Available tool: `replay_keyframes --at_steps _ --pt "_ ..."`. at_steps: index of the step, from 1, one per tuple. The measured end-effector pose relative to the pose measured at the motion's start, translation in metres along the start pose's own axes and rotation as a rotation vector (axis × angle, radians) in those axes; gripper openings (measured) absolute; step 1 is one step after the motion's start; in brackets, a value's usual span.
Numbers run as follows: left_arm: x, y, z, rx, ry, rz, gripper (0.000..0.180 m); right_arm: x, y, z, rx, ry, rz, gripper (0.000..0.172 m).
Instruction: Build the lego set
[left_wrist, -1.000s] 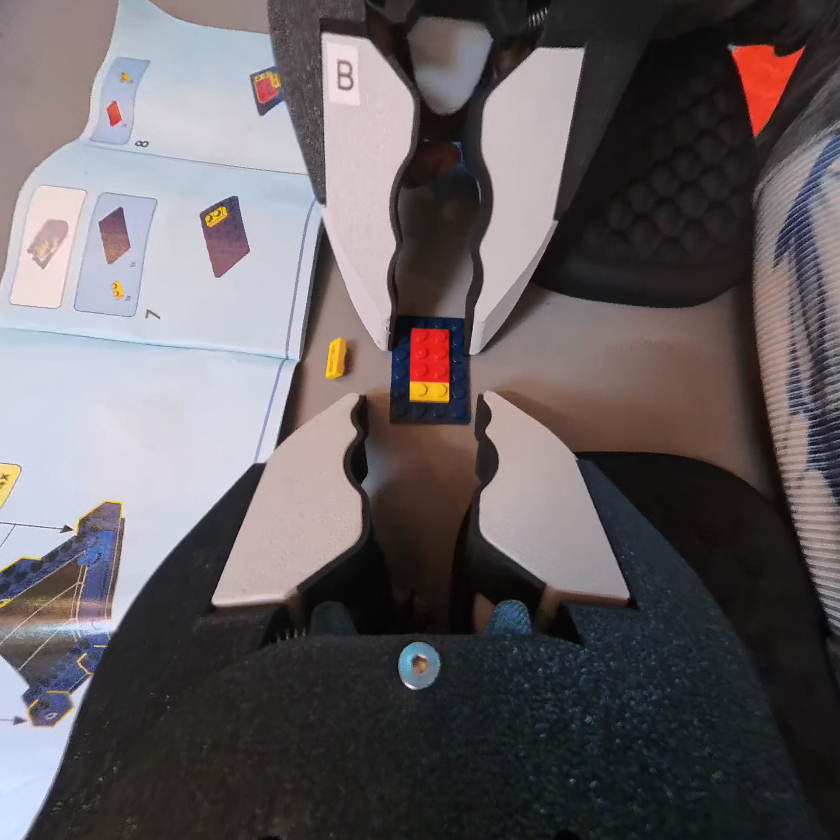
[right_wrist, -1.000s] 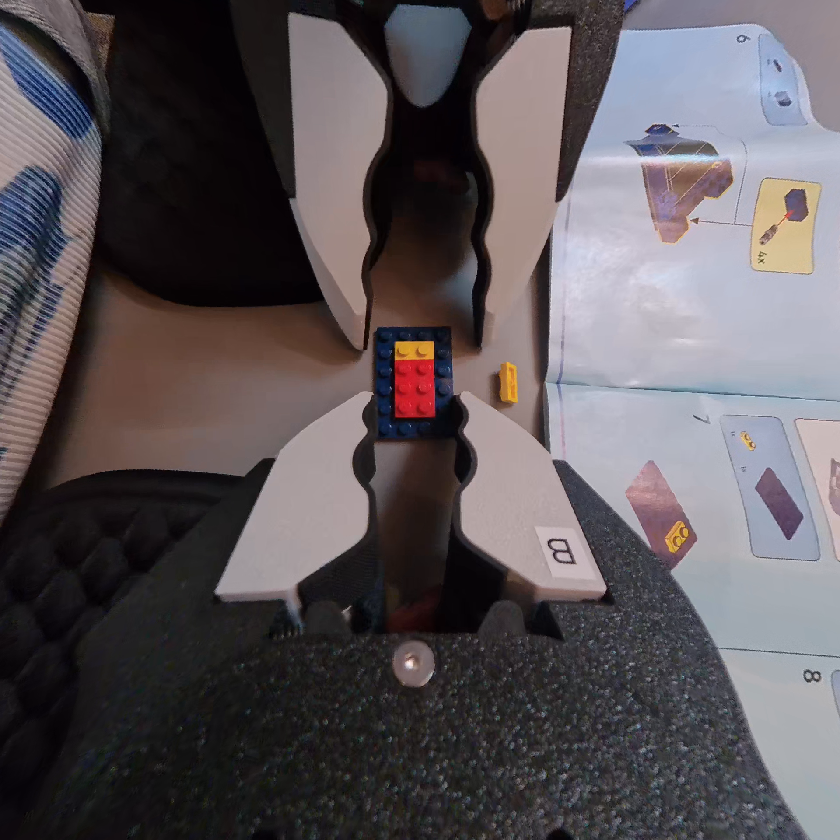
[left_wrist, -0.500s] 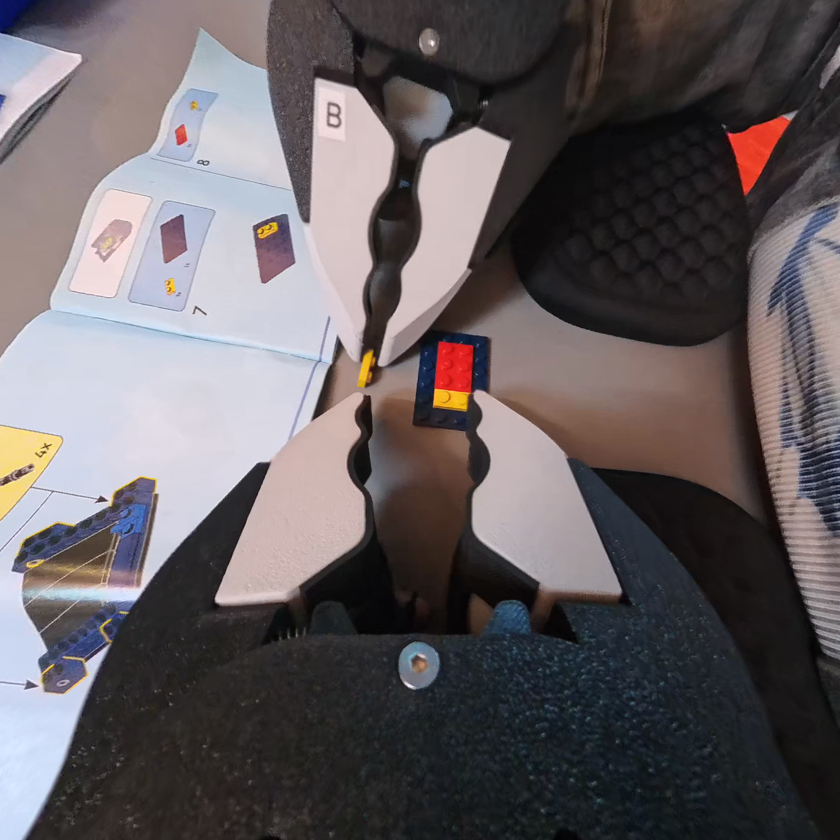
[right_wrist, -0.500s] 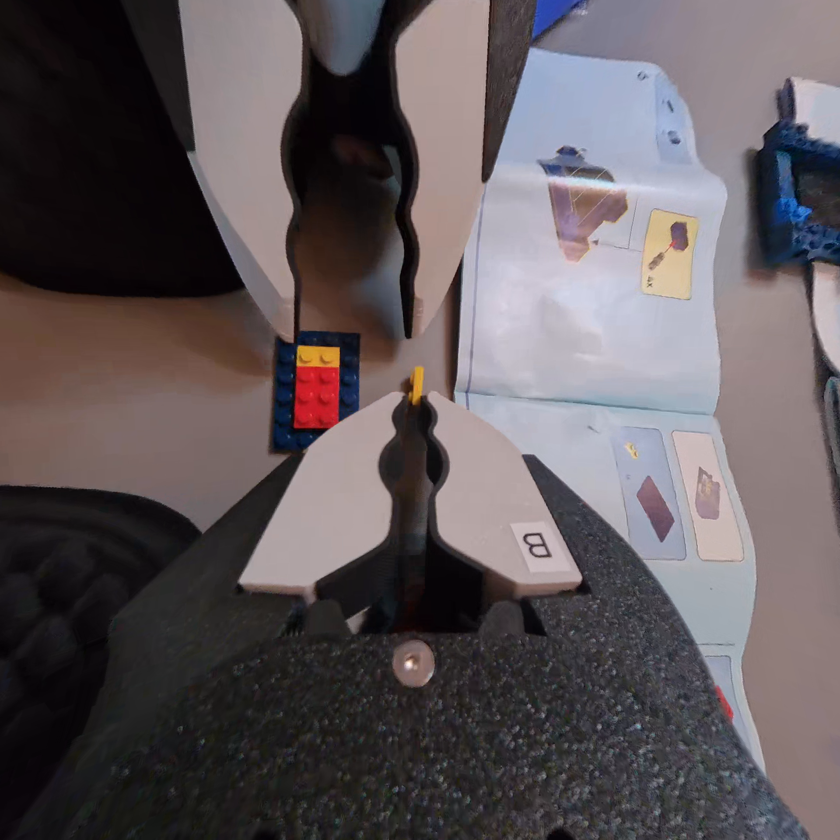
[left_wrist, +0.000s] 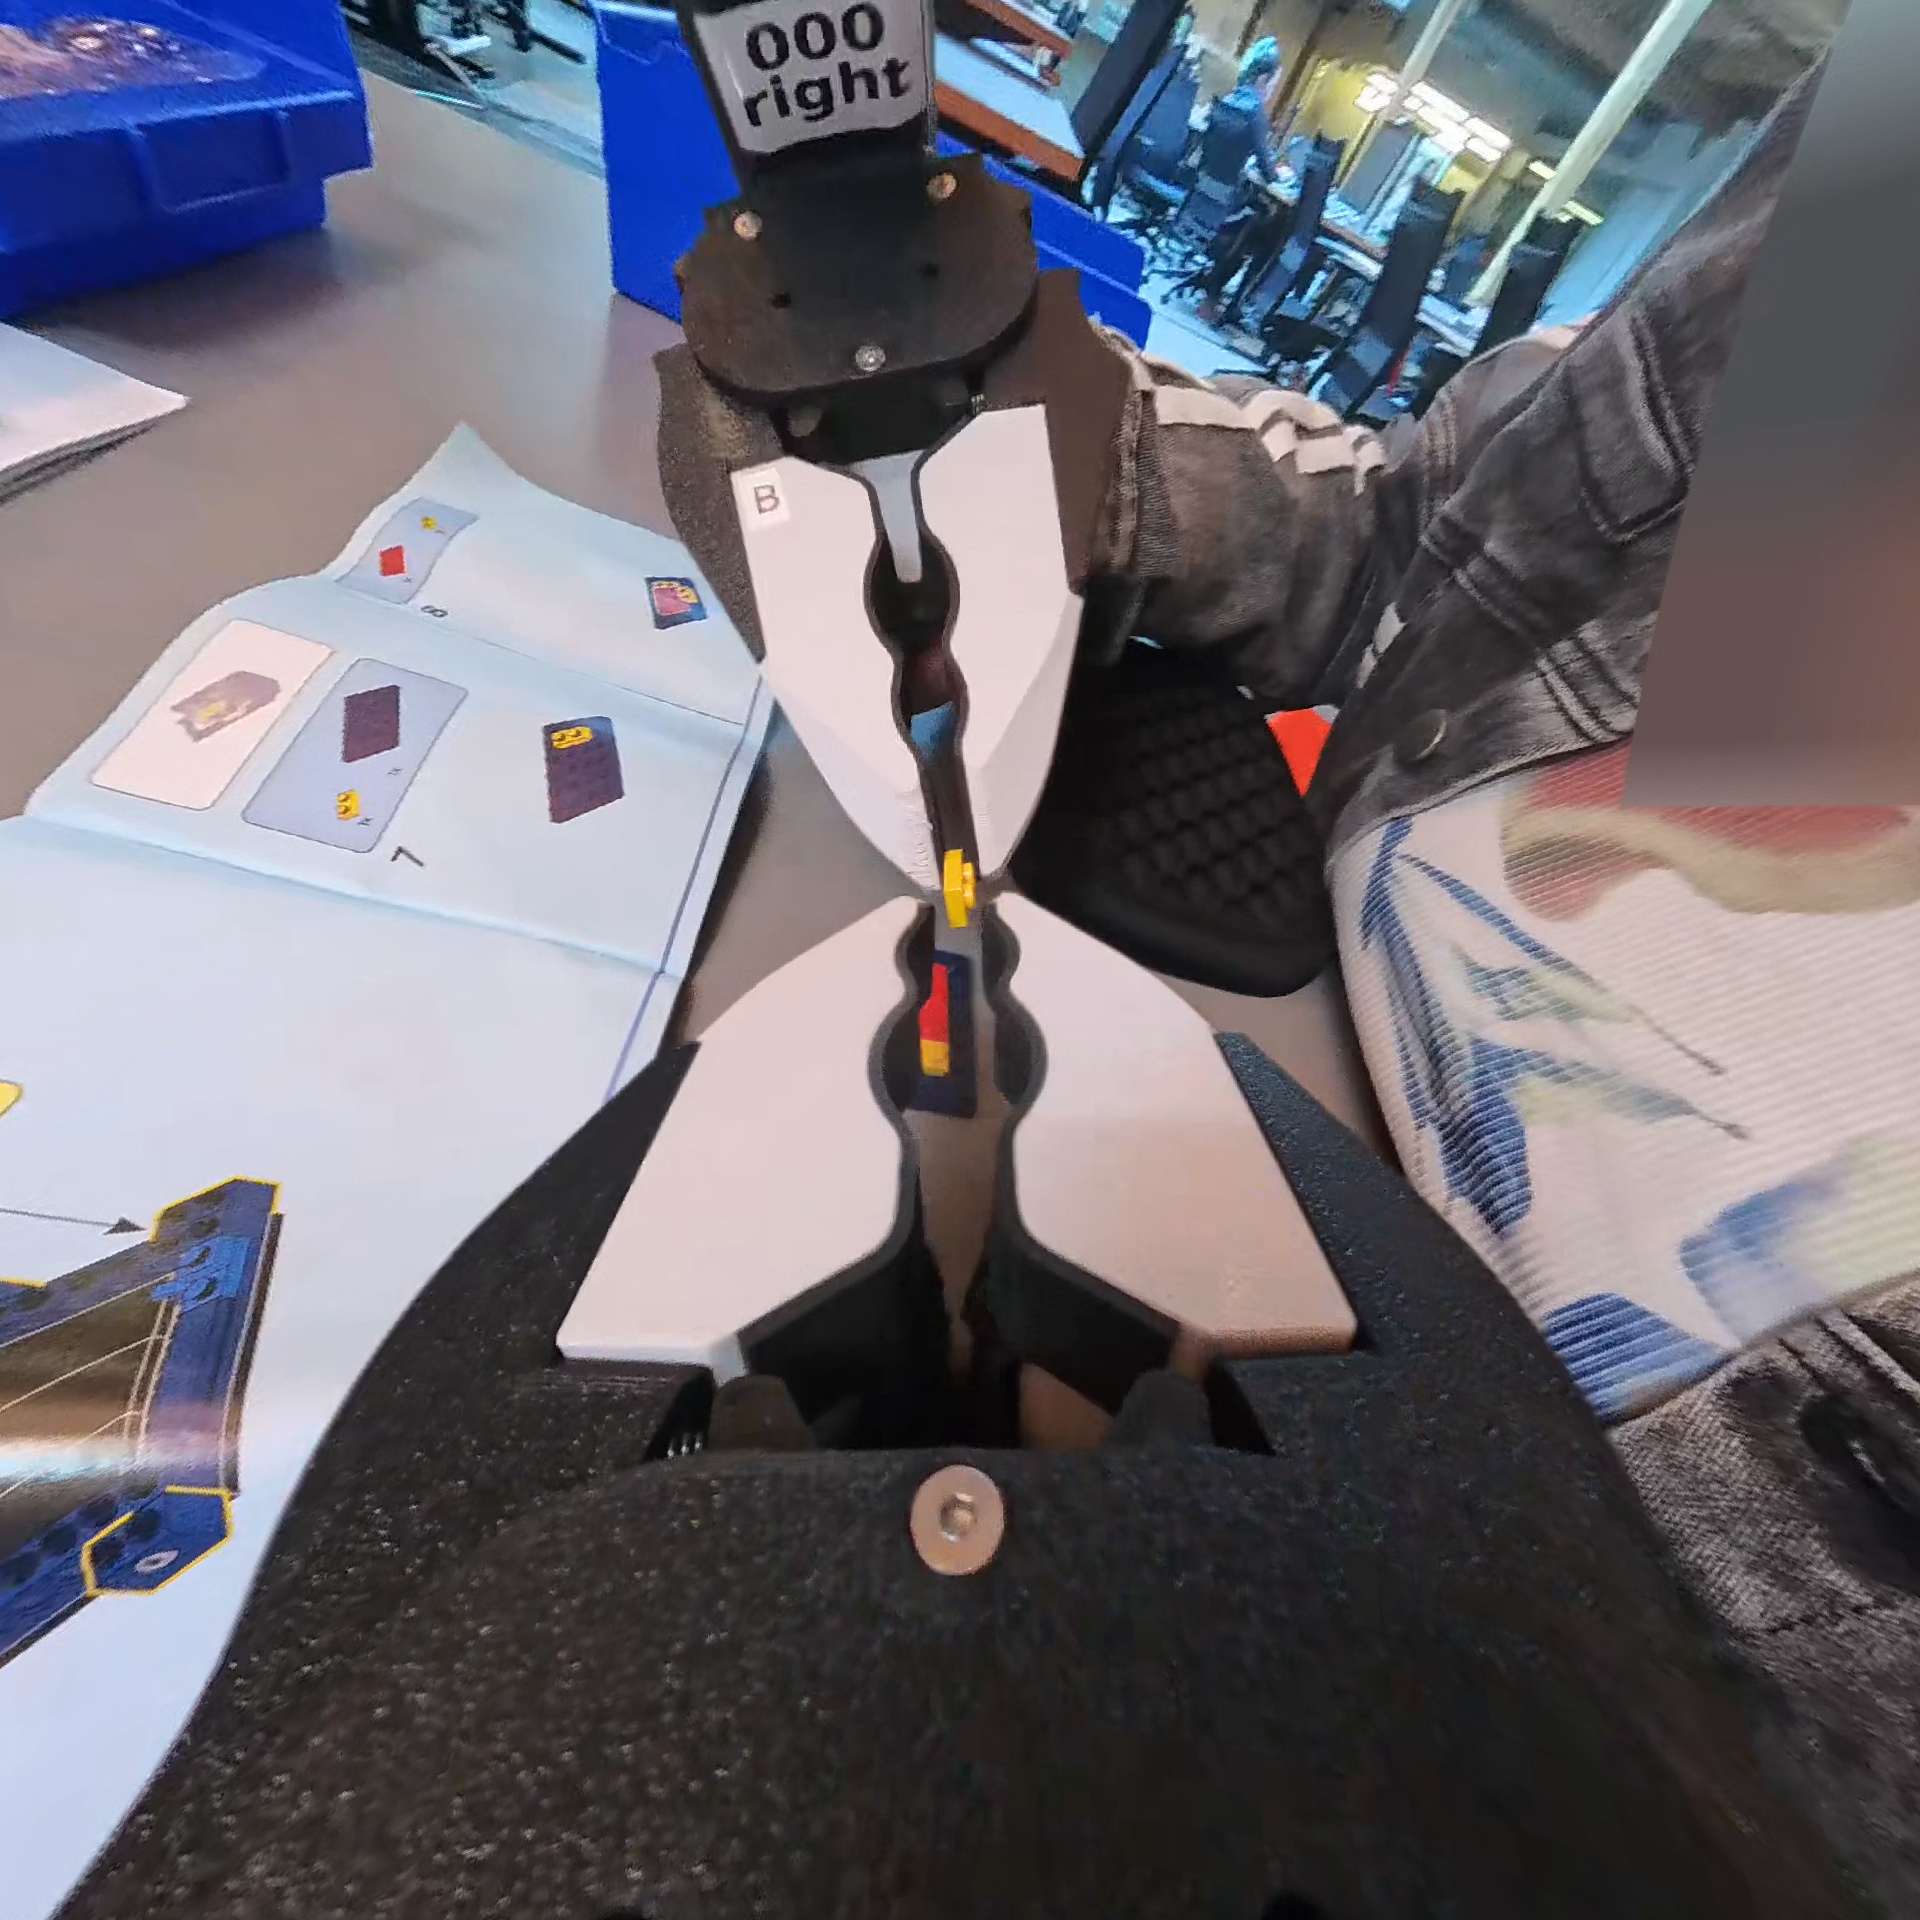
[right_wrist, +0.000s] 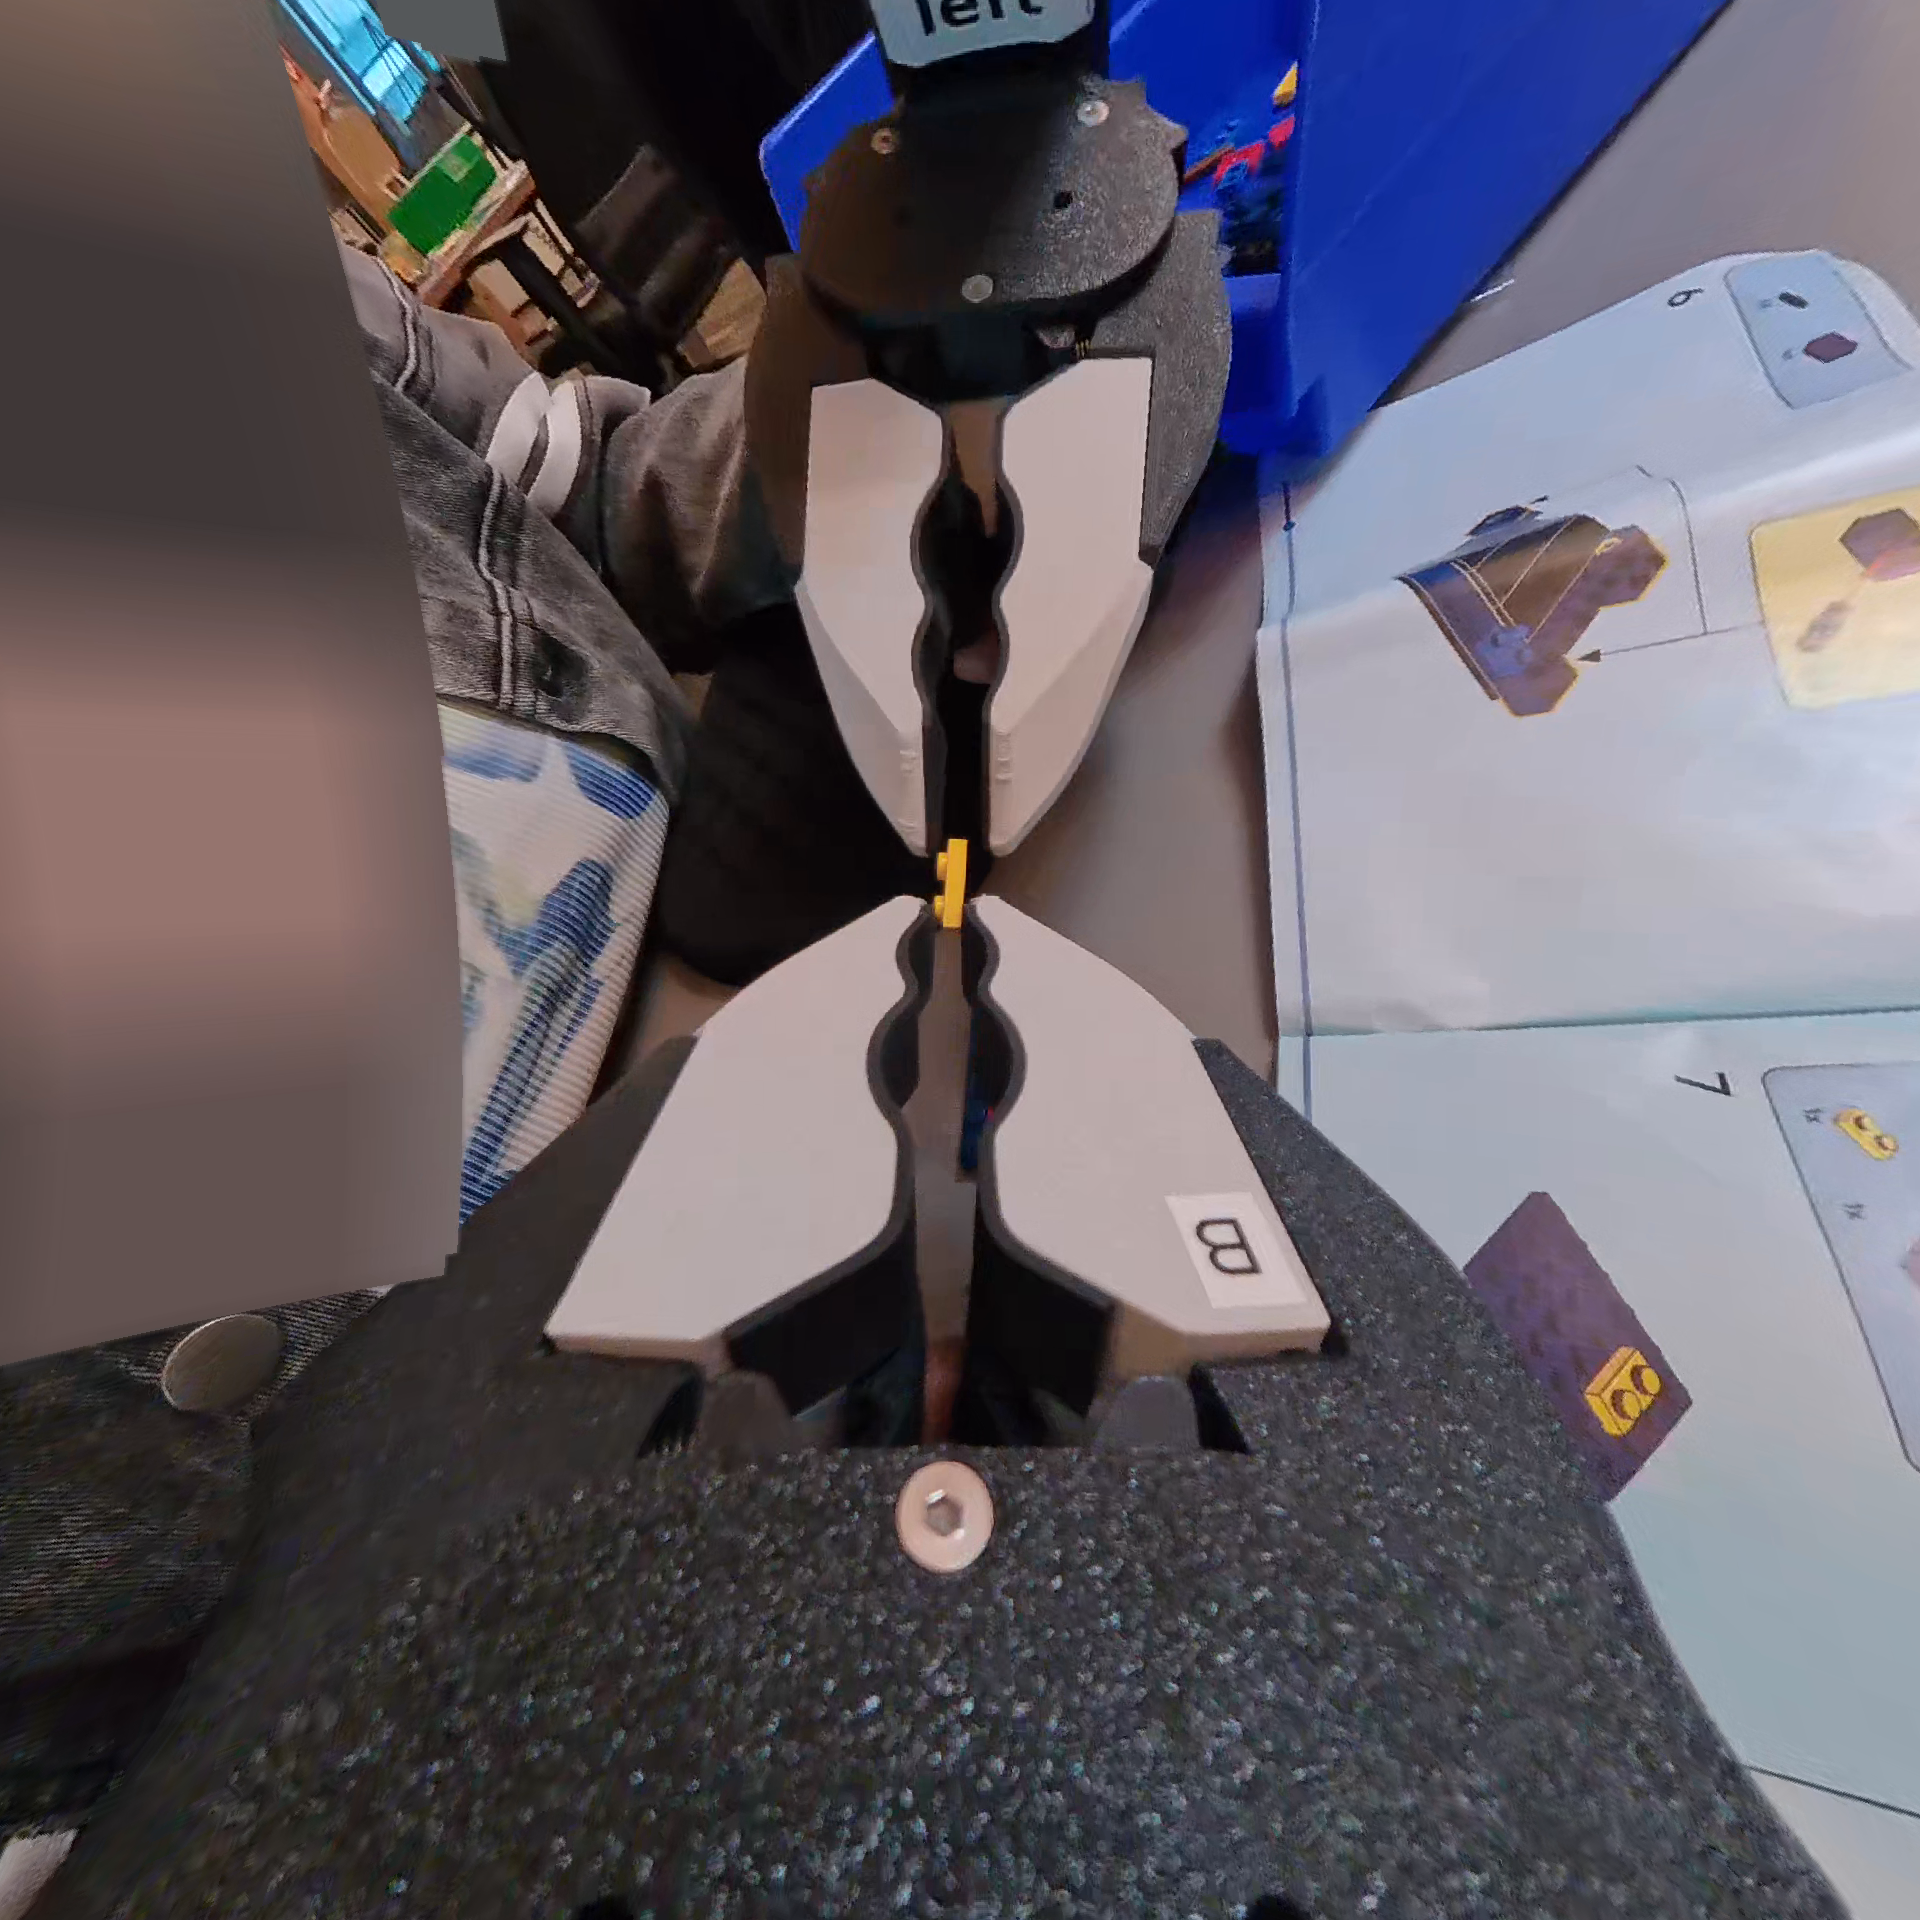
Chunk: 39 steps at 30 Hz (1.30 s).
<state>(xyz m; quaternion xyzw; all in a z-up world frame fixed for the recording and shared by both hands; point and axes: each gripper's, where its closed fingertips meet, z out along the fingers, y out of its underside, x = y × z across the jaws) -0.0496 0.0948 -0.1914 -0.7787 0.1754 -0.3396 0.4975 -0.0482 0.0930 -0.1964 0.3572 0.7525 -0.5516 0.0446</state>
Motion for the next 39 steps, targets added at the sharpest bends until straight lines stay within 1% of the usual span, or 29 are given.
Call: replay_keyframes --at_steps 5,8,9,11,13,14,15,17,21,26,31,32,36,39 --pt "0.004 -0.001 -0.001 0.006 0.050 -0.033 0.004 -0.003 -0.006 0.002 0.004 0.010 -0.041 0.004" --pt "0.005 -0.009 -0.006 0.068 0.080 -0.087 0.004 -0.003 -0.015 -0.001 0.055 0.045 -0.118 0.005" --pt "0.003 -0.015 -0.009 0.110 0.083 -0.122 0.004 -0.002 -0.022 -0.003 0.087 0.084 -0.183 0.008" --pt "-0.002 -0.029 -0.019 0.217 0.108 -0.225 0.003 0.000 -0.038 -0.010 0.162 0.227 -0.382 0.028" --pt "-0.004 -0.037 -0.027 0.296 0.142 -0.320 0.003 0.002 -0.052 -0.018 0.185 0.440 -0.638 0.028" --pt "-0.004 -0.038 -0.028 0.309 0.160 -0.348 0.003 0.003 -0.055 -0.020 0.146 0.535 -0.749 0.025" --pt "-0.002 -0.039 -0.027 0.313 0.174 -0.367 0.003 0.004 -0.054 -0.018 0.089 0.592 -0.825 0.022" --pt "-0.001 -0.038 -0.025 0.301 0.178 -0.379 0.003 0.002 -0.054 -0.013 0.029 0.624 -0.895 0.020" --pt "-0.002 -0.037 -0.025 0.294 0.164 -0.370 0.003 0.001 -0.054 -0.013 -0.002 0.650 -0.930 0.007" --pt "-0.002 -0.036 -0.024 0.286 0.157 -0.371 0.003 0.003 -0.051 -0.012 -0.029 0.667 -0.931 0.011" --pt "0.000 -0.037 -0.023 0.289 0.173 -0.378 0.003 0.007 -0.046 -0.012 -0.082 0.687 -0.939 0.012" --pt "0.001 -0.036 -0.023 0.284 0.175 -0.375 0.003 0.007 -0.046 -0.012 -0.078 0.691 -0.950 0.008" --pt "0.001 -0.036 -0.022 0.283 0.160 -0.364 0.003 0.006 -0.046 -0.014 -0.058 0.687 -0.927 0.009" --pt "-0.002 -0.036 -0.023 0.288 0.155 -0.379 0.003 0.004 -0.048 -0.016 -0.049 0.694 -0.944 0.011"
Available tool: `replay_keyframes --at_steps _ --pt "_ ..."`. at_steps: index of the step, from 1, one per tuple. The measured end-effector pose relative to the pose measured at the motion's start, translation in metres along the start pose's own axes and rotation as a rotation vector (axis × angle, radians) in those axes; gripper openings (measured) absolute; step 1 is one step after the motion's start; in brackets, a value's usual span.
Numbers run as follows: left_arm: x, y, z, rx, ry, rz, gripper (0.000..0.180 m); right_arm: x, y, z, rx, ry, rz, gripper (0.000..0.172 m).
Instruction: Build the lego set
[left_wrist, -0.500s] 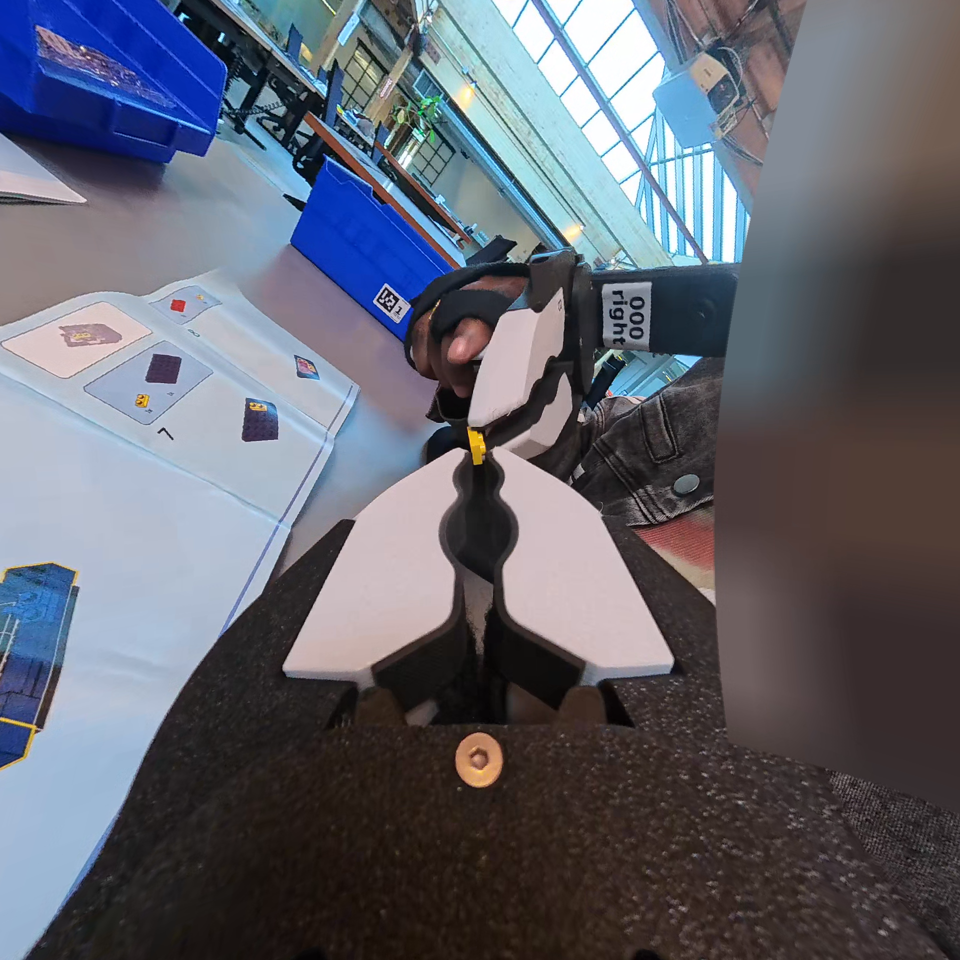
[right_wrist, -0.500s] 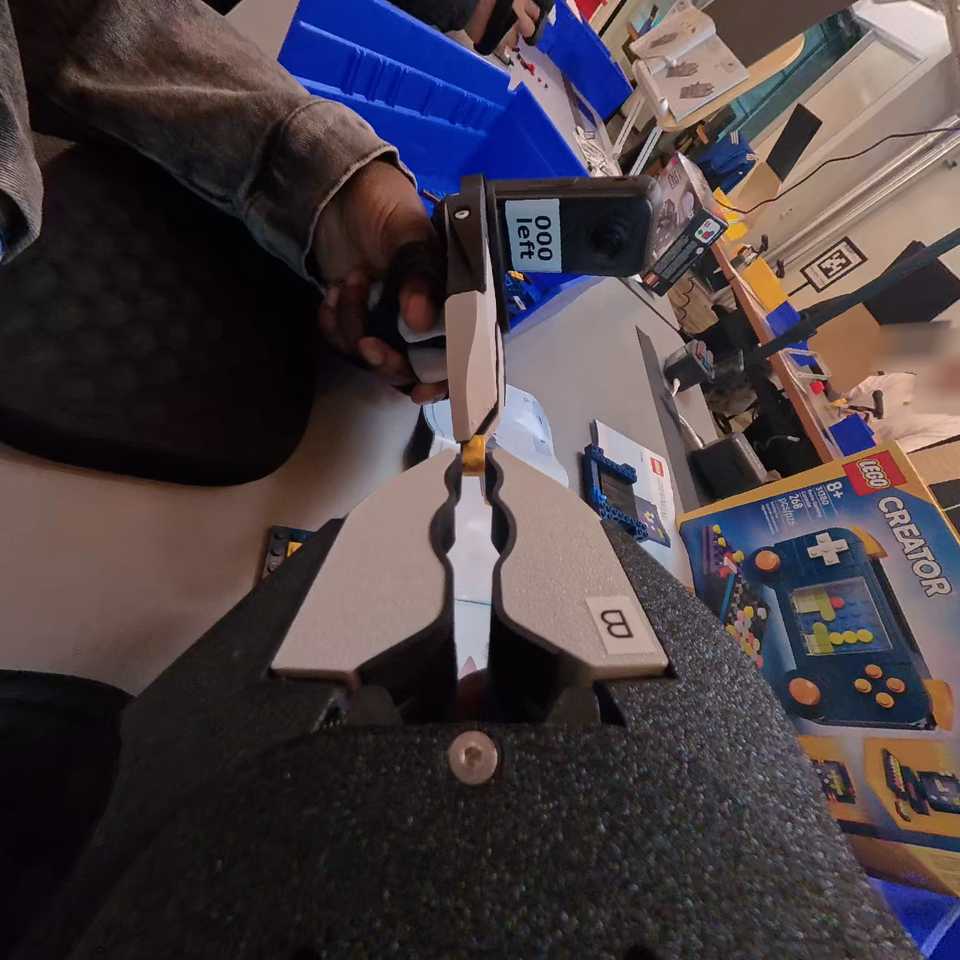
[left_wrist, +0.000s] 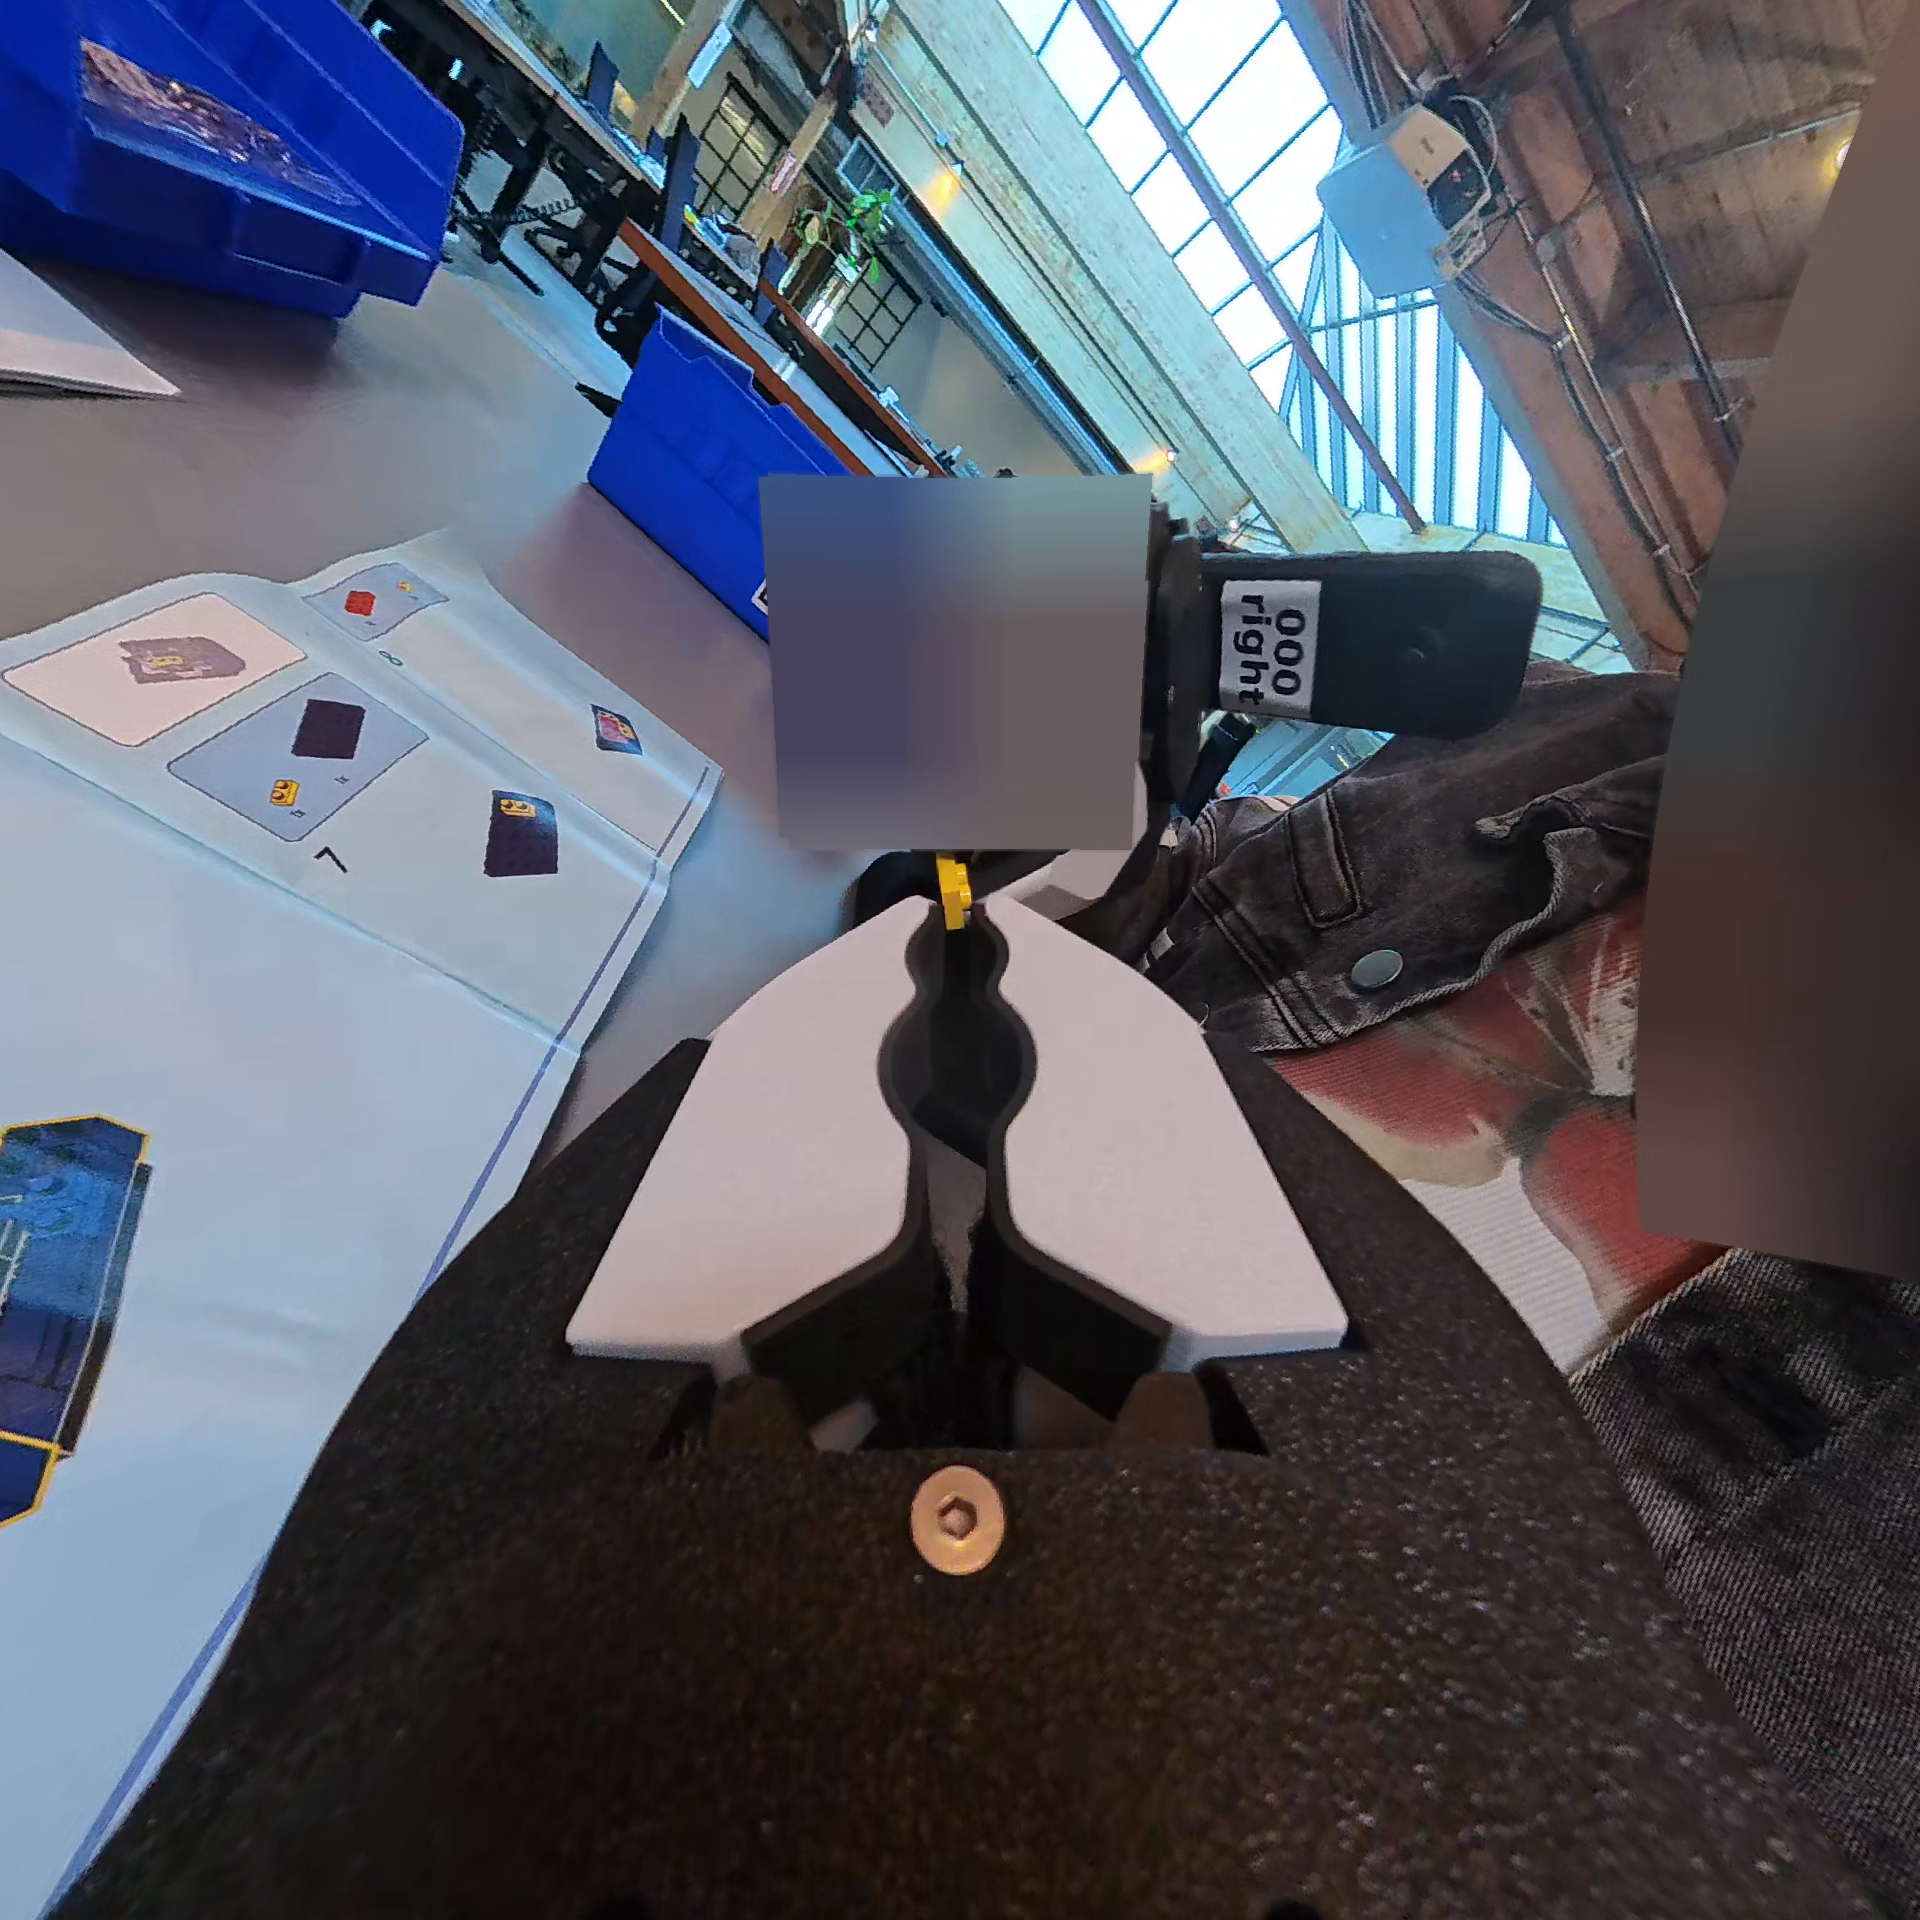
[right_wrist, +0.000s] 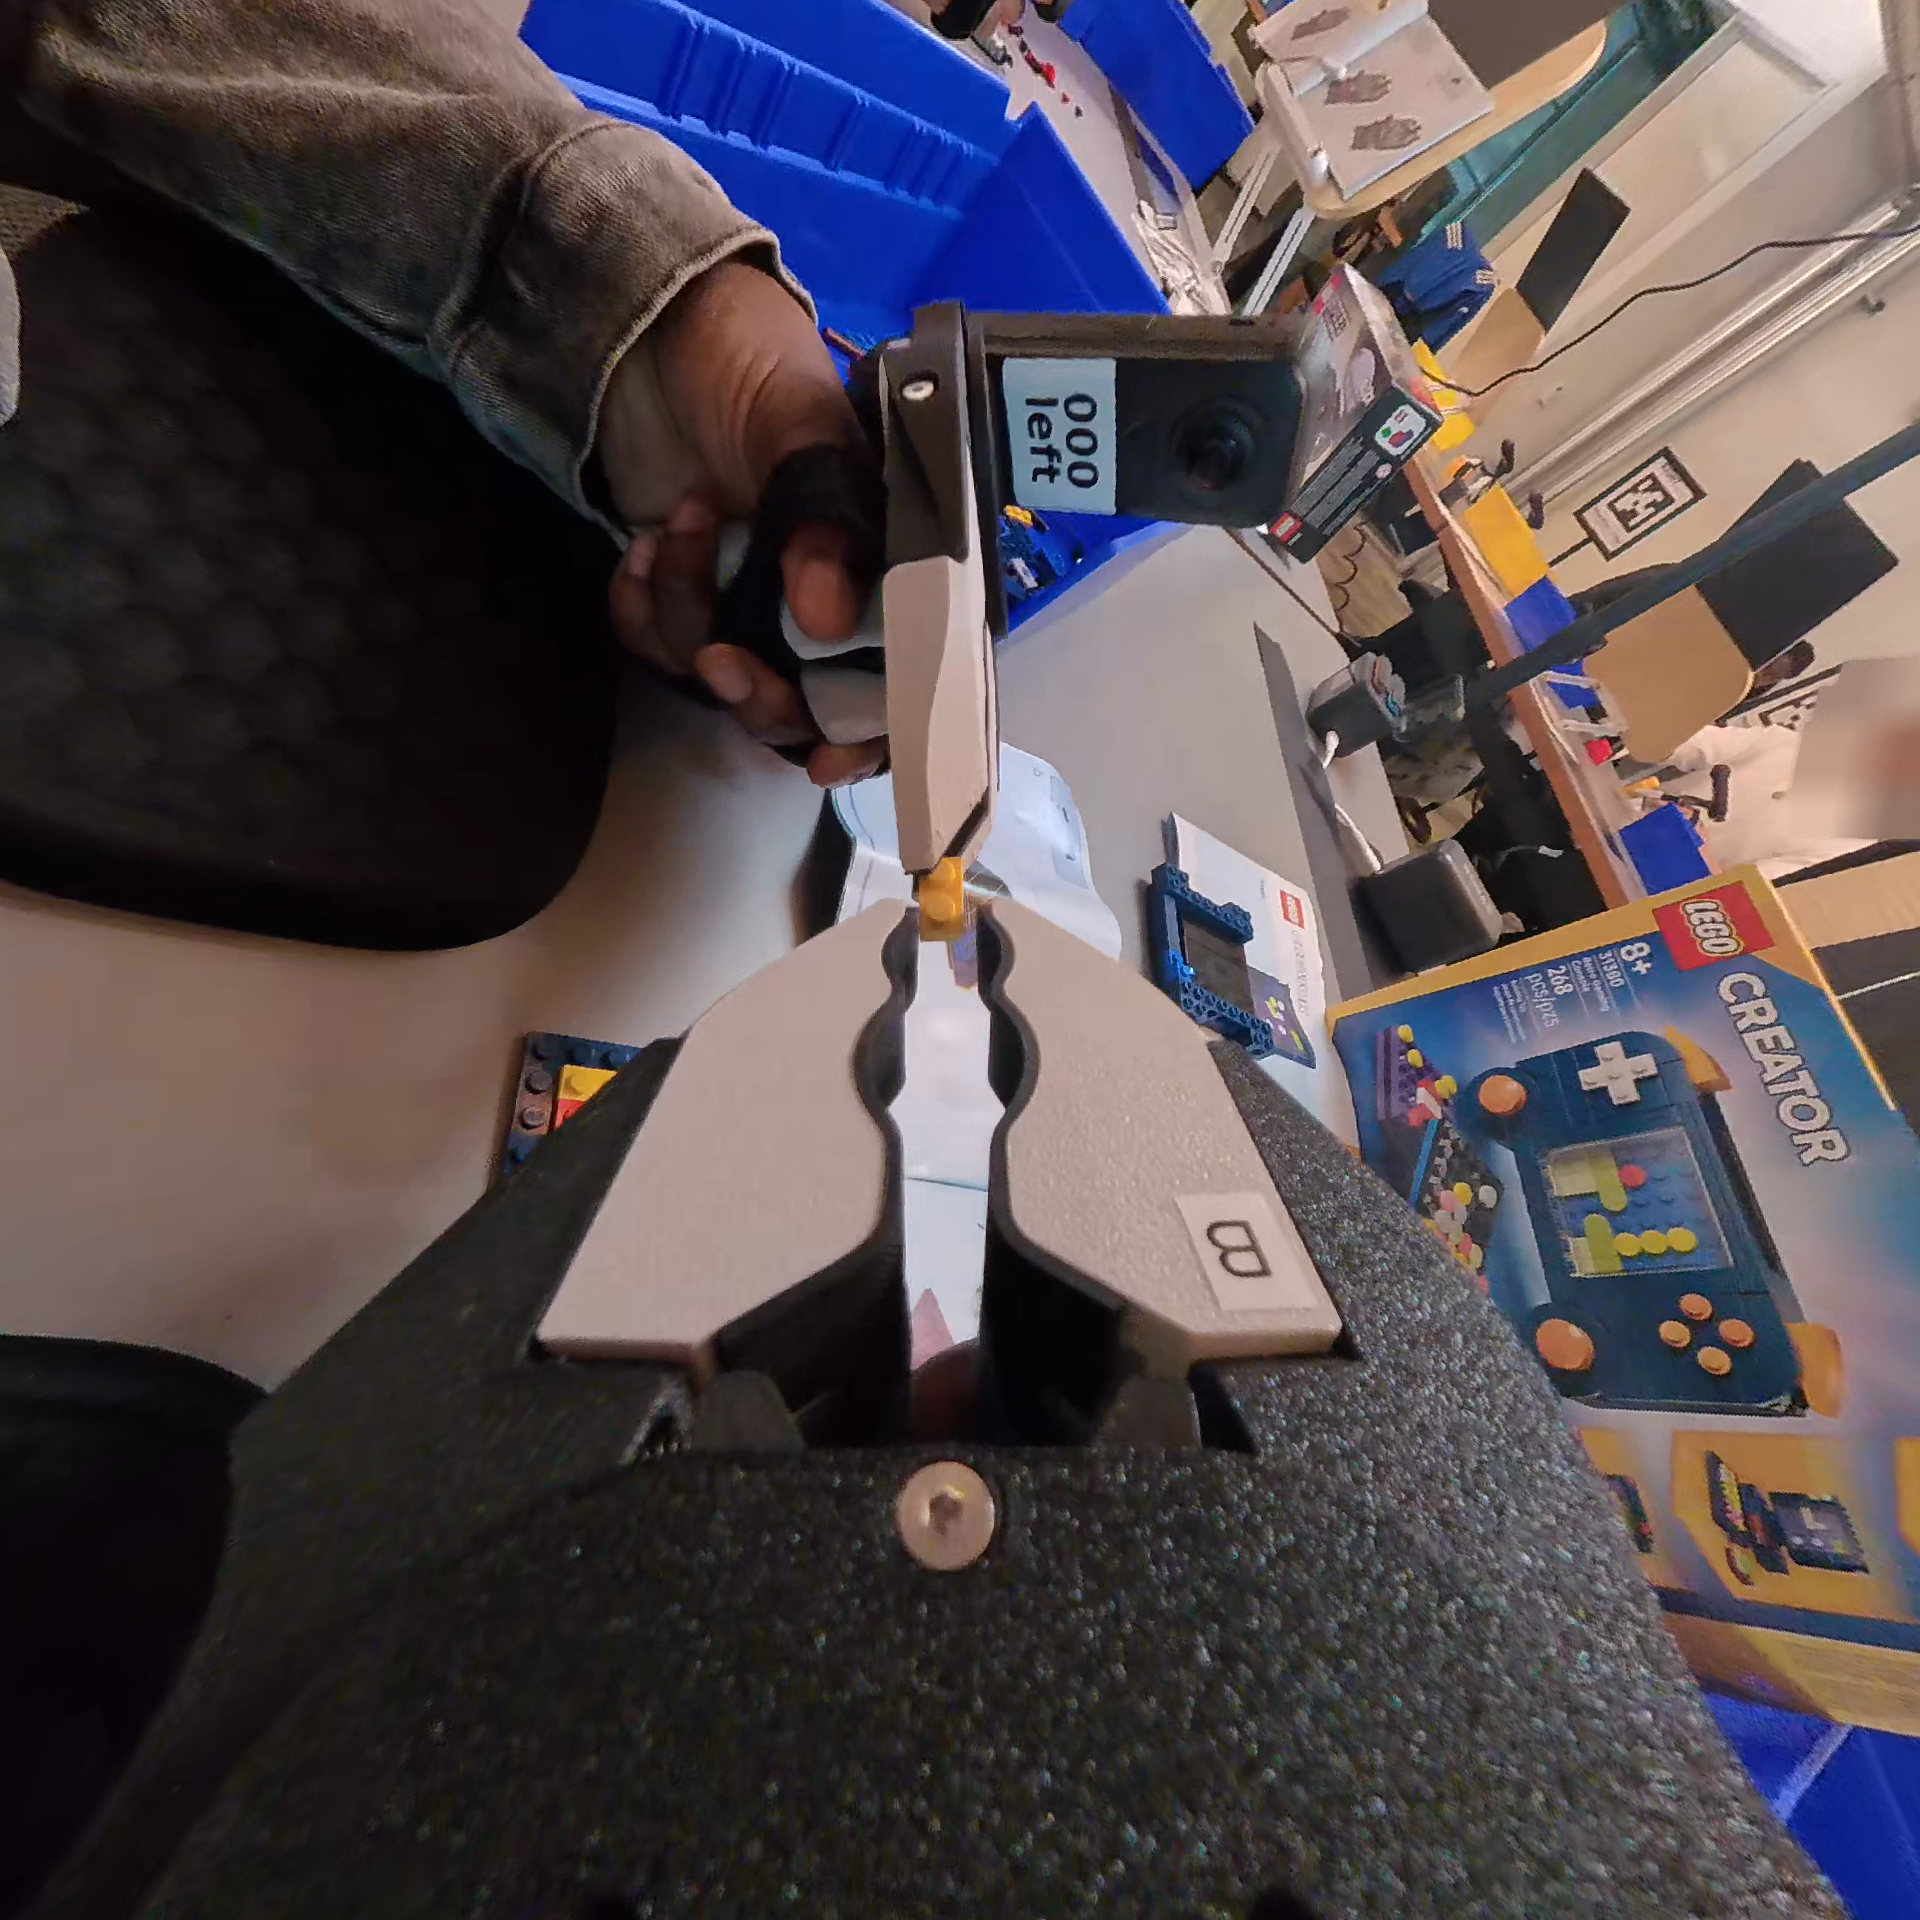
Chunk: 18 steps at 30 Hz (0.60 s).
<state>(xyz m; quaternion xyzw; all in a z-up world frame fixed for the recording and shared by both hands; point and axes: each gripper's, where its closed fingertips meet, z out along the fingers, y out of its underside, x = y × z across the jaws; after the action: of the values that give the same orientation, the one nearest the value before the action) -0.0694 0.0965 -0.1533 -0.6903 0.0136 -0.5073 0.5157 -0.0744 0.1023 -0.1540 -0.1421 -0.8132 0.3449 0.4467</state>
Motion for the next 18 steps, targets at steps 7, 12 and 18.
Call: replay_keyframes --at_steps 7,12,18 --pt "-0.001 0.001 0.001 -0.005 -0.003 0.000 0.003 -0.002 0.003 0.001 -0.014 -0.004 -0.022 0.008" --pt "0.002 0.002 0.002 -0.042 -0.024 0.116 0.021 -0.003 0.006 -0.006 0.018 -0.066 0.103 0.008" --pt "-0.025 0.053 0.010 -0.460 -0.315 0.610 0.054 -0.042 0.051 -0.017 -0.087 -0.429 0.505 0.008"
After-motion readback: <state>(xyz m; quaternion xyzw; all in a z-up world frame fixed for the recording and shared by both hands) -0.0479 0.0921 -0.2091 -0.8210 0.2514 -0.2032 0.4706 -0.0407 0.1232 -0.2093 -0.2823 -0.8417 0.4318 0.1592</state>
